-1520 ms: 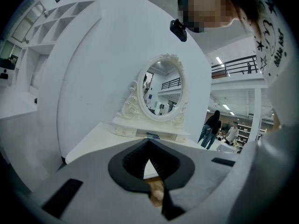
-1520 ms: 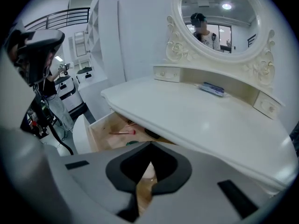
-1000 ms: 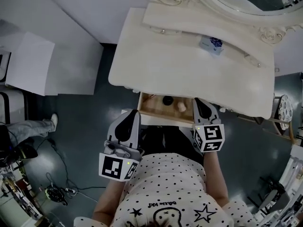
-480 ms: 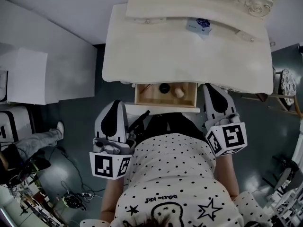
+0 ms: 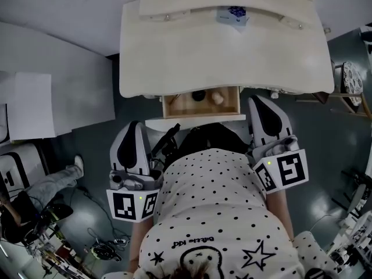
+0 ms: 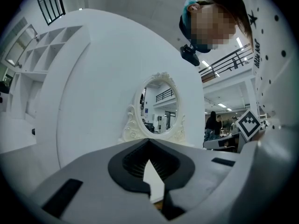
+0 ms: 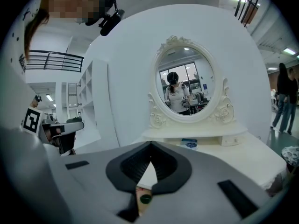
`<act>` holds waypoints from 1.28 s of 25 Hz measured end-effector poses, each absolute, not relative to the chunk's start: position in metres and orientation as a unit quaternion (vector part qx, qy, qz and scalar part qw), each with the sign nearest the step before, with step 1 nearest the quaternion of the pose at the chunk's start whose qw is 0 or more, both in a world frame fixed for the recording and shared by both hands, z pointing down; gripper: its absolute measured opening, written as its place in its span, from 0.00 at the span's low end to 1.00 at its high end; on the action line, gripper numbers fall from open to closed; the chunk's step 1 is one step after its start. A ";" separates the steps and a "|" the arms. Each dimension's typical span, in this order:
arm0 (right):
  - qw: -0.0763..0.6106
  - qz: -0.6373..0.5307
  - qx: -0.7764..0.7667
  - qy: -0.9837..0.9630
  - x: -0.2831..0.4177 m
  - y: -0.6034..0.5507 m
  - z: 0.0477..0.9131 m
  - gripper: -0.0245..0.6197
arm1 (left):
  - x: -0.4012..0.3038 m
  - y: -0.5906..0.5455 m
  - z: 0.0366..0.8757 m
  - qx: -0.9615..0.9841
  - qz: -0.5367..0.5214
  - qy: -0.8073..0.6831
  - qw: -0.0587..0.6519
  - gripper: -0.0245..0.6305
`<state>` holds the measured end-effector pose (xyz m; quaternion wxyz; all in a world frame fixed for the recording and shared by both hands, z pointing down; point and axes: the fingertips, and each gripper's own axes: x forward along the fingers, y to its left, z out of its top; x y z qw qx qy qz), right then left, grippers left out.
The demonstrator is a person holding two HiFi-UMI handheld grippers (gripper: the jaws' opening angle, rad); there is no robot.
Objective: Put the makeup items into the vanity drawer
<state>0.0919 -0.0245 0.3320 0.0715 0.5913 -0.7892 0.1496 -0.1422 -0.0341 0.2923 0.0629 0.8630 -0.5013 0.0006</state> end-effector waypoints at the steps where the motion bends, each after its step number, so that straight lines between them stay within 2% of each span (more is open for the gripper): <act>1: 0.073 0.148 0.592 -0.789 0.095 -0.022 0.332 0.05 | -0.138 -0.031 0.293 0.864 0.000 -0.500 0.064 0.04; 32: 0.081 0.178 0.589 -0.784 0.076 0.006 0.358 0.05 | -0.134 -0.011 0.305 0.877 -0.017 -0.472 0.084 0.04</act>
